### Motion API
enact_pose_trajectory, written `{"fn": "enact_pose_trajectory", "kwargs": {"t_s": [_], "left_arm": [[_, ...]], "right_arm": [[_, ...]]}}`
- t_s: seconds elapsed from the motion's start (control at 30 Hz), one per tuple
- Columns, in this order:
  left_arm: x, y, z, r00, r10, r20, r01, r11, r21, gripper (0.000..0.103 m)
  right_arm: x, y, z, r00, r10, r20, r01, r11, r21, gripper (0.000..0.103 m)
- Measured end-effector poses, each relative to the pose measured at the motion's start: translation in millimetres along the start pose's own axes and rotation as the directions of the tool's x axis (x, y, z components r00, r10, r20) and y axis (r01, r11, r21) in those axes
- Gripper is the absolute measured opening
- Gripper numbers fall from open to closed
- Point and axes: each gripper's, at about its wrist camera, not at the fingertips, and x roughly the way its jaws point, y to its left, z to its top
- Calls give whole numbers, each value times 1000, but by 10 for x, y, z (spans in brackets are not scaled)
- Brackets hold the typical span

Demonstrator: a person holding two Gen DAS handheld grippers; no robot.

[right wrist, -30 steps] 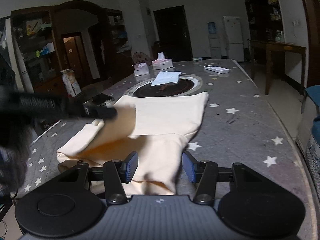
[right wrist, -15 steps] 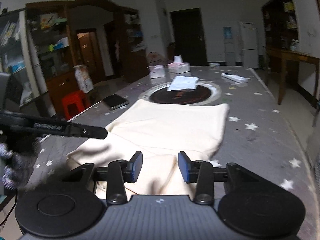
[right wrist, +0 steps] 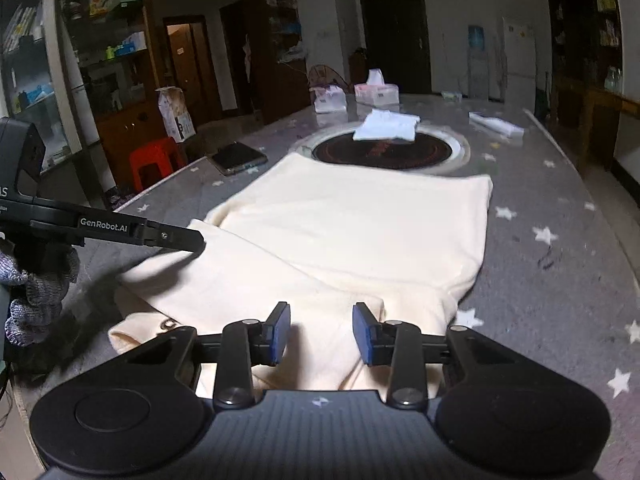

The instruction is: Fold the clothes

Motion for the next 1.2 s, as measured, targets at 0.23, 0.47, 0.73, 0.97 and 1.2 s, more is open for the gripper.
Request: {"fn": "enact_pose_trajectory", "kwargs": {"t_s": [0.23,0.47,0.73,0.97,1.2], "left_arm": [[-111,-53,-79,998,65,-7,-65,995,80,27],[-508,-389,-372,999,24,31,-32,948,316,29],[-796,-720,-771,998,-12,55,-21,824,567,39],[-679,-912,-1061,994,8,105,-81,692,717,40],[-552,-1018,-1166,987,-11,159,-115,643,757,34]], "right_arm": [[-39,89,-26,1000,-25,-3,25,997,-68,34],[-151,197,-163,998,-54,-18,50,983,-175,34],[-378,256,-363,994,-110,0,108,973,-203,34],[-735,399,-596,991,-131,37,136,964,-228,34],[-932,500,-755,990,-136,45,143,952,-272,41]]}}
